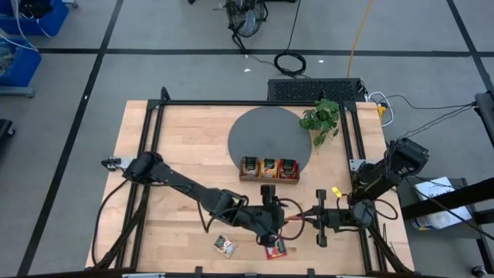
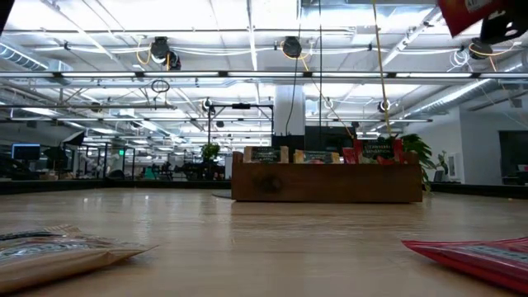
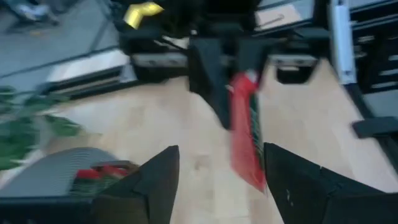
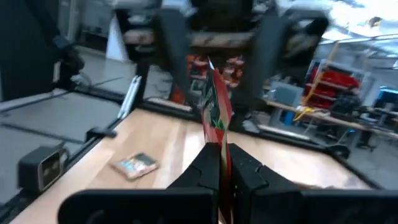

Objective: Pick & Place Tea
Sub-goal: Put the right red tea bag into the right wooden organizer

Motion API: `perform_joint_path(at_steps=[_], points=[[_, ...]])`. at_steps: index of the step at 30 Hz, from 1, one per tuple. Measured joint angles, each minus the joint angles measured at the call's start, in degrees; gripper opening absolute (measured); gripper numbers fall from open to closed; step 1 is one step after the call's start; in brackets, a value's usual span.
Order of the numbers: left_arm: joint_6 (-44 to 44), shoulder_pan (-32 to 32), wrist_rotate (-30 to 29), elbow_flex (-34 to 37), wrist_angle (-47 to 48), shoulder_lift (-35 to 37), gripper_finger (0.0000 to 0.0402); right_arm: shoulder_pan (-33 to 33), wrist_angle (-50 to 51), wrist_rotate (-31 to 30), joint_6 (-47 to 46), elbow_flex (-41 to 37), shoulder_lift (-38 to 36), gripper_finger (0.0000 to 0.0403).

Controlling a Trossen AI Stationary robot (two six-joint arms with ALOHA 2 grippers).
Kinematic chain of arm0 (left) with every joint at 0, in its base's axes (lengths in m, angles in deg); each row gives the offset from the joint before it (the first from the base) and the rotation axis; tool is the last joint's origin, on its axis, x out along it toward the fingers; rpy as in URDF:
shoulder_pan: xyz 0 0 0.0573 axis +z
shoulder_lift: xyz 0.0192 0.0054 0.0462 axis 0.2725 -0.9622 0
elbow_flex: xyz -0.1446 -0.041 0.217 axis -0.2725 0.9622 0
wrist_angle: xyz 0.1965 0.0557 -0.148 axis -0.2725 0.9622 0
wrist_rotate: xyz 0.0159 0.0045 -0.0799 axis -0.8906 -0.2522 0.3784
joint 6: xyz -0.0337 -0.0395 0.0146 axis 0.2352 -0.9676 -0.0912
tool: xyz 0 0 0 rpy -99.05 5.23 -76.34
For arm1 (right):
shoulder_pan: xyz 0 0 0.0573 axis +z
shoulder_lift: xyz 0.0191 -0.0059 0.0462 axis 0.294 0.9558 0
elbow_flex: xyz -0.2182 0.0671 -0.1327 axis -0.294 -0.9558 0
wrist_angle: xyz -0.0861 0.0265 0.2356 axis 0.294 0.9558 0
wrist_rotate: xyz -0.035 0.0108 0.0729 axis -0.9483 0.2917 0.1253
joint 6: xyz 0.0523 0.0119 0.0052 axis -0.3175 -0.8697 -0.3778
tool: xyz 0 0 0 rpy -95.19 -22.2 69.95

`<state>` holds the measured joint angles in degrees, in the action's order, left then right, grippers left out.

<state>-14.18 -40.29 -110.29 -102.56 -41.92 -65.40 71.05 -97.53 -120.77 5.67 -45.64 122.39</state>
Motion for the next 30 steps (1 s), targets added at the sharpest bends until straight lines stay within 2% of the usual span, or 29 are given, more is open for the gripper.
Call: perform_joint_path(at_steps=[3,5,14,21,26,30], points=[[-0.78,0.07,4.01,0.02,-1.31,-0.02,0.0215,1.15,-2.53,-3.24,2.65,0.00,-0.07,0.0001],[-1.63,-0.02,4.27,0.00,-1.72,-0.02,0.0205,1.57,-2.24,-3.95,3.27,-0.02,-0.04,0.0001],[-2.82,0.25,3.18,1.43,-4.14,-0.02,0.0127,1.39,-2.34,-3.64,2.25,0.00,-0.04,0.0001],[-3.52,1.77,5.38,4.39,-6.25,-0.09,0.0063,-0.13,-2.23,-0.69,1.02,0.00,-0.04,0.0002],[-2.80,2.04,5.52,5.04,-5.72,-0.11,0.0012,-0.54,-0.45,-0.72,-0.43,0.04,-0.07,0.0003],[-4.12,2.02,5.50,5.00,-1.26,-0.13,0.0005,-0.61,4.00,-0.72,-0.36,0.11,-0.09,0.0004]])
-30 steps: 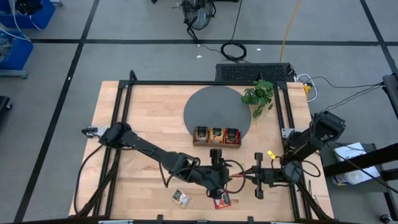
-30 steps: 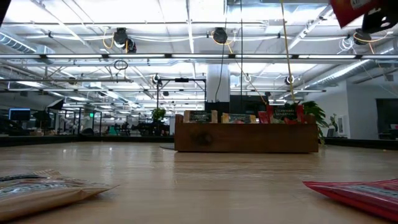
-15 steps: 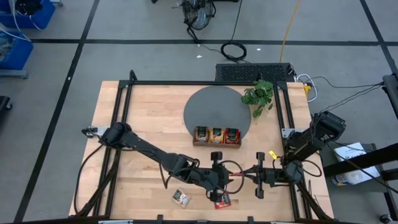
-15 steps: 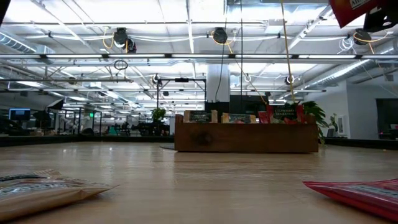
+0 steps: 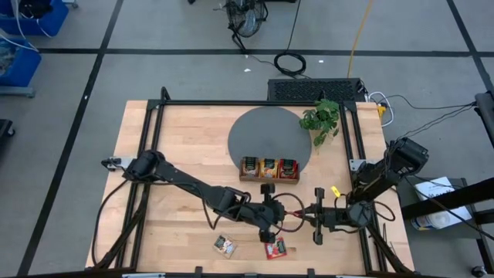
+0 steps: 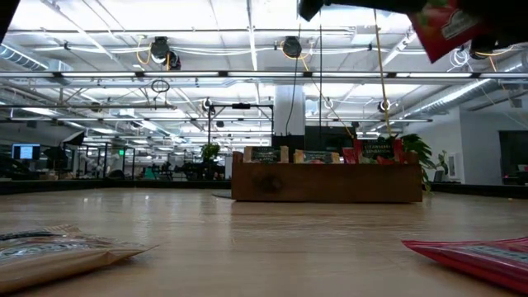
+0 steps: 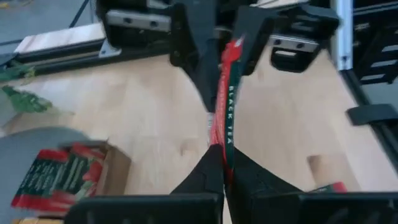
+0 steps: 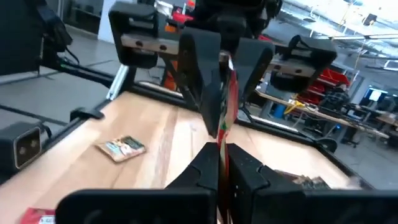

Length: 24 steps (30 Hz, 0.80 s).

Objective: Pick & Place Tea
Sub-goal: Put the right red tea bag into the right wooden organizer

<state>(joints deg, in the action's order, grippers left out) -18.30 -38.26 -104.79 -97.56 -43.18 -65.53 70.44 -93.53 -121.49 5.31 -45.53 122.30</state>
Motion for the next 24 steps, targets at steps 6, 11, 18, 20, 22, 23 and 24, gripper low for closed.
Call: perform_joint_path(at_steps=[6,11,18,20,22,23,24], points=[[-1.90,-0.41,0.26,-1.19,7.44,0.13,0.0003,-0.03,3.85,0.17,-6.23,-0.16,0.07,0.0026],[-4.11,-0.86,1.13,-1.37,12.85,0.13,0.0002,0.35,7.91,0.16,-11.48,-0.11,0.04,0.0062],[-6.07,-0.67,4.54,-1.37,14.20,-0.77,0.0001,-4.54,10.60,11.22,-17.69,1.78,0.04,0.0115],[-6.33,-0.52,5.46,-1.39,13.38,-1.56,0.0001,-5.92,14.67,12.20,-18.59,3.53,0.02,0.0130],[-6.40,-0.44,5.47,-1.41,14.02,-1.95,0.0001,-7.04,18.93,12.11,-18.68,5.52,0.04,0.0145],[-6.62,-0.44,5.43,-1.39,14.51,-2.44,0.0001,-7.50,20.71,11.95,-18.32,6.50,0.02,0.0151],[-6.79,-0.44,5.44,-1.39,13.87,-2.92,0.0001,-7.86,22.99,12.11,-18.27,7.58,0.02,0.0157]])
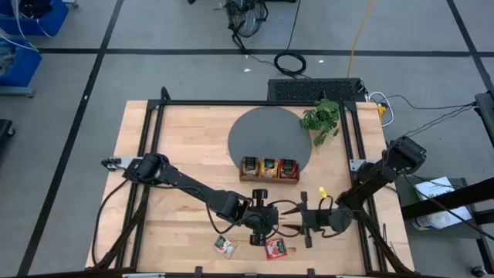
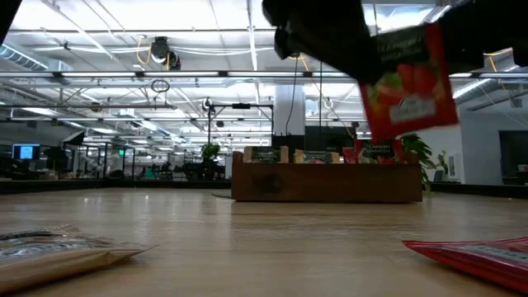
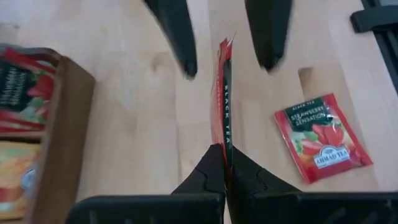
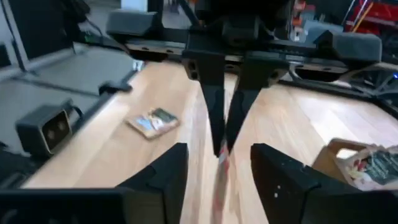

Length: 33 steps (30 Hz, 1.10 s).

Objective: Pick & Place Tea
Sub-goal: Put the right red tea bag into the right wooden organizer

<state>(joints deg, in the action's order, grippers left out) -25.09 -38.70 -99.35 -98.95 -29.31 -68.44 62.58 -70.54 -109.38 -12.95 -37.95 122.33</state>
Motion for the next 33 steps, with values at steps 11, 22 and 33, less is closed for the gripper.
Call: perform_joint_path(at_steps=[11,22,33], points=[[0.03,1.17,0.44,0.04,-0.54,-1.53,0.0001,-4.84,19.22,4.66,-8.33,6.99,0.00,0.0122],[0.53,1.17,1.05,0.04,-1.34,-1.70,0.0001,-6.40,20.13,8.81,-8.94,6.99,-0.02,0.0005],[1.28,-1.95,0.81,-0.02,4.72,2.41,0.0104,-6.56,26.61,2.33,-4.22,4.01,-7.52,0.0001]])
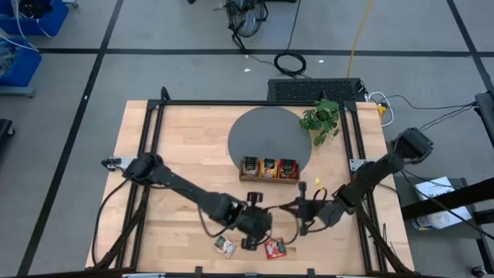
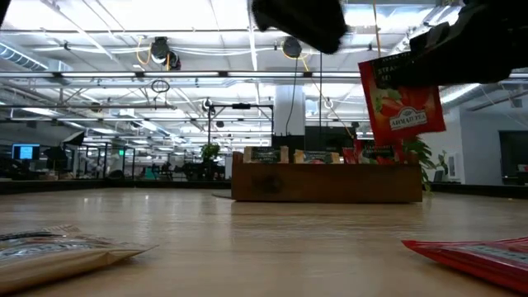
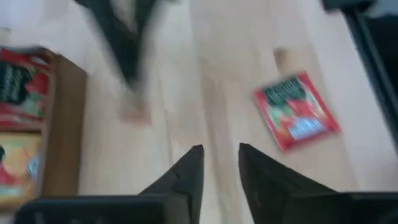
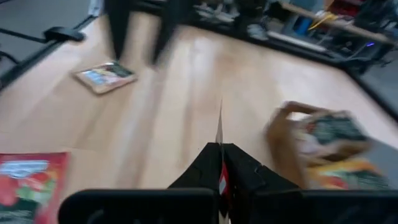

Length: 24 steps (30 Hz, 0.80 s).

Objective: Pick & Place Tea
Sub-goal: Put the right red tea bag into the right wooden organizer

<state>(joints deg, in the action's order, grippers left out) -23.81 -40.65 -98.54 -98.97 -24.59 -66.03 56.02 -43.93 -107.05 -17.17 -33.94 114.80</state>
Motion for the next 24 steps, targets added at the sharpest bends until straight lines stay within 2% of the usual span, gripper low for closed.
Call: perform_joint_path(at_steps=[5,9,12,18,24], points=[[-1.06,-4.52,-3.58,0.14,6.05,0.39,0.0131,-1.66,-3.79,-0.23,4.39,-9.03,-11.51,0.0001],[0.93,-7.98,-6.54,3.32,2.13,0.44,0.0128,-6.50,-10.36,5.43,6.48,-17.35,-20.50,0.0001],[1.24,-9.49,-8.54,4.92,1.08,0.22,0.0121,-11.59,-12.37,9.30,6.49,-21.86,-24.40,0.0000],[0.79,-9.14,-9.35,6.36,0.44,0.31,0.0108,-20.97,-12.69,17.47,6.95,-24.36,-25.03,0.0000],[0.28,-7.93,-9.34,6.59,0.50,0.33,0.0106,-25.63,-16.92,18.92,9.69,-24.34,-22.01,0.0000]])
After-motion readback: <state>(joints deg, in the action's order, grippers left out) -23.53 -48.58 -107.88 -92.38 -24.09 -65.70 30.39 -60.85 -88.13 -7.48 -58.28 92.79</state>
